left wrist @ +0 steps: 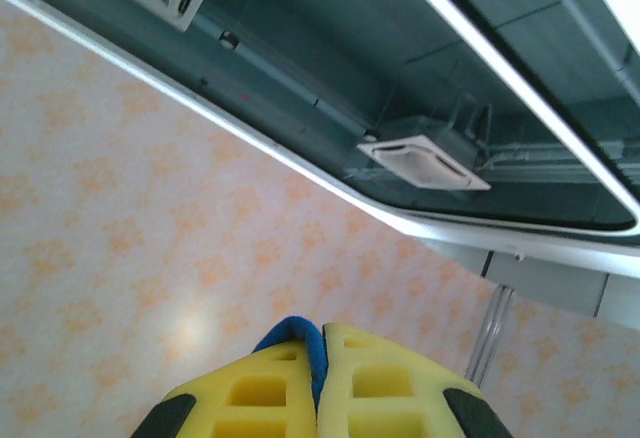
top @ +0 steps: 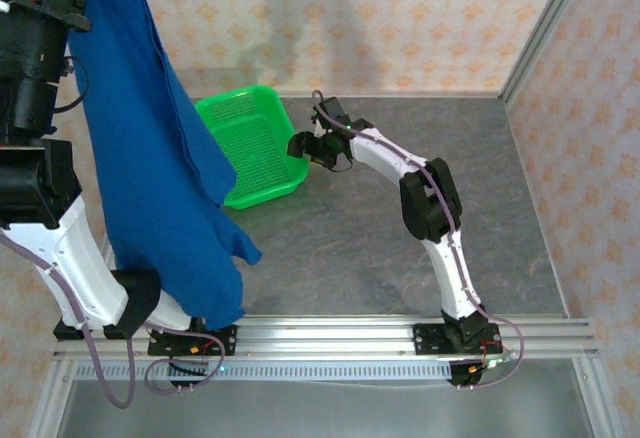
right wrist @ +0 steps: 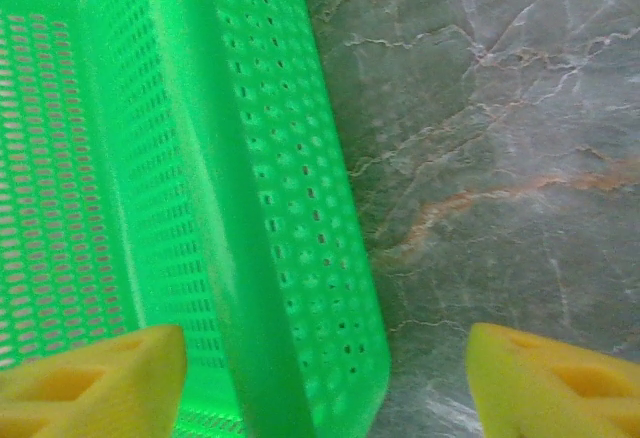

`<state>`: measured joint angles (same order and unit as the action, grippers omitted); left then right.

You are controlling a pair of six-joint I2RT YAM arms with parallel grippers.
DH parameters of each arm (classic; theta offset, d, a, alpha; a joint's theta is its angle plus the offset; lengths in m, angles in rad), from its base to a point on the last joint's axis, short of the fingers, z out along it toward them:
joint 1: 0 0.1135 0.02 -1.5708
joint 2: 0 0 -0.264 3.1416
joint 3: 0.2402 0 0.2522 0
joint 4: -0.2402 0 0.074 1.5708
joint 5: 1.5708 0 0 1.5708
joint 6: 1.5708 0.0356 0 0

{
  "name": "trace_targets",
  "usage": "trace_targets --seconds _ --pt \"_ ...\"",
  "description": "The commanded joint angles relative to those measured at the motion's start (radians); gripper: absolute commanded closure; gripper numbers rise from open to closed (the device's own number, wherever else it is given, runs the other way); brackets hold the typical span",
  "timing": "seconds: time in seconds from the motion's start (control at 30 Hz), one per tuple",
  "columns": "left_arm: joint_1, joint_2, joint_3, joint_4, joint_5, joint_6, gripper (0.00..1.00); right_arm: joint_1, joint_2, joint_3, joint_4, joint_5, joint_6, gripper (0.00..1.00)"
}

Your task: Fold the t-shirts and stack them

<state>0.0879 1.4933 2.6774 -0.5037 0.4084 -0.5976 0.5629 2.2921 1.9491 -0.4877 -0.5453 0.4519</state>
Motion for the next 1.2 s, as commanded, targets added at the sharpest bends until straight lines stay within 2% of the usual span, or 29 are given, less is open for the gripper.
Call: trace_targets --seconds 0.0,0.17,0.3,0.5,0.67,0.93,1.17 --pt "0.006 -0.032 -0.031 -0.02 0.007 0.052 1.0 0.008 0.025 0.048 -0.055 0.073 -0.043 0.35" --pt "0.006 -0.045 -0.062 -0.042 -0.009 0.101 1.0 0.008 -0.024 -0.005 -0.008 0.139 -0.055 0.39" --pt "0.006 -0.036 -0.064 -0.024 0.008 0.088 1.0 0.009 -0.009 0.003 -0.008 0.105 -0.048 0.45" --pt "0.006 -0.03 -0.065 -0.029 0.014 0.095 1.0 0.008 -0.006 -0.001 0.005 0.114 -0.031 0.6" --pt "0.006 -0.031 -0.065 -0.039 0.007 0.114 1.0 0.006 -0.018 -0.003 0.006 0.132 -0.027 0.78" --pt "0.006 -0.026 -0.071 -0.045 -0.003 0.118 1.0 0.003 -0.036 -0.024 0.031 0.136 0.01 0.82" --pt "-0.01 -0.021 -0.125 0.069 0.104 -0.013 1.0 0.022 0.004 0.024 0.061 0.082 0.039 0.82"
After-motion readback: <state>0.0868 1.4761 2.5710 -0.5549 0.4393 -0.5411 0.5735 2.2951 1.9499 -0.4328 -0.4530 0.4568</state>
